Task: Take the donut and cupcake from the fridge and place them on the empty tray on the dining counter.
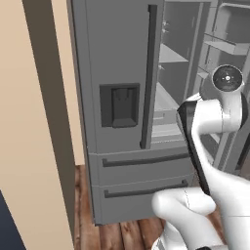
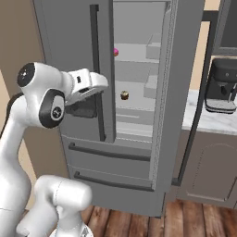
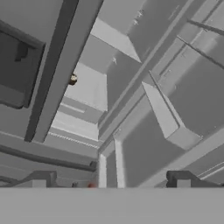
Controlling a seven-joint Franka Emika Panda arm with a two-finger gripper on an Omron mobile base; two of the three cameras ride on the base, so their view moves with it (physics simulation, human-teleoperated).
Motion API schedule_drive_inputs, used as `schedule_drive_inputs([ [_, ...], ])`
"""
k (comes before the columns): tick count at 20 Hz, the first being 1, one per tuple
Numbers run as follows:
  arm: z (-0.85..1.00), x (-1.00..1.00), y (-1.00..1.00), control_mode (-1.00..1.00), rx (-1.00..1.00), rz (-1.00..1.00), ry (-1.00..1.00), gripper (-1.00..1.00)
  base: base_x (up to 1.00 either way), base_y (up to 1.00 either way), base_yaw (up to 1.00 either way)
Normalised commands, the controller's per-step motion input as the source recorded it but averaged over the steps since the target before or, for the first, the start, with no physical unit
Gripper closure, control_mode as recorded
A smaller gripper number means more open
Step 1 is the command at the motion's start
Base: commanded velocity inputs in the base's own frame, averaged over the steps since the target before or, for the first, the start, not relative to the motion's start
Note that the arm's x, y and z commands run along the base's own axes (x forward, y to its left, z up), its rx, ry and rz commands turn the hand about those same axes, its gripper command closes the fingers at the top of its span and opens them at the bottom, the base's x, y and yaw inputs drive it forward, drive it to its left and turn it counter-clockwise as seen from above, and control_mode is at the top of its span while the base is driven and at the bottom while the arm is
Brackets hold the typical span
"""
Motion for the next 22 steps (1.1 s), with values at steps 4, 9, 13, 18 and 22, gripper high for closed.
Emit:
schedule_drive_inputs([
  [4,-0.58,-0.17,0.3,-1.0,0.6,0.15,-0.22,-1.0,0.0,0.0,0.0],
  [9,-0.13,0.01,0.24,-1.0,0.36,0.14,-0.38,-1.0,0.0,0.0,0.0],
  [13,0.12,0.41,0.53,-1.0,0.0,-0.01,-0.09,-1.0,0.0,0.0,0.0],
  [18,0.1,0.63,0.17,-1.0,-0.03,-0.18,0.12,-1.0,0.0,0.0,0.0],
  [22,0.25,0.63,-0.01,-1.0,0.0,-0.14,0.19,-1.0,0.0,0.0,0.0],
])
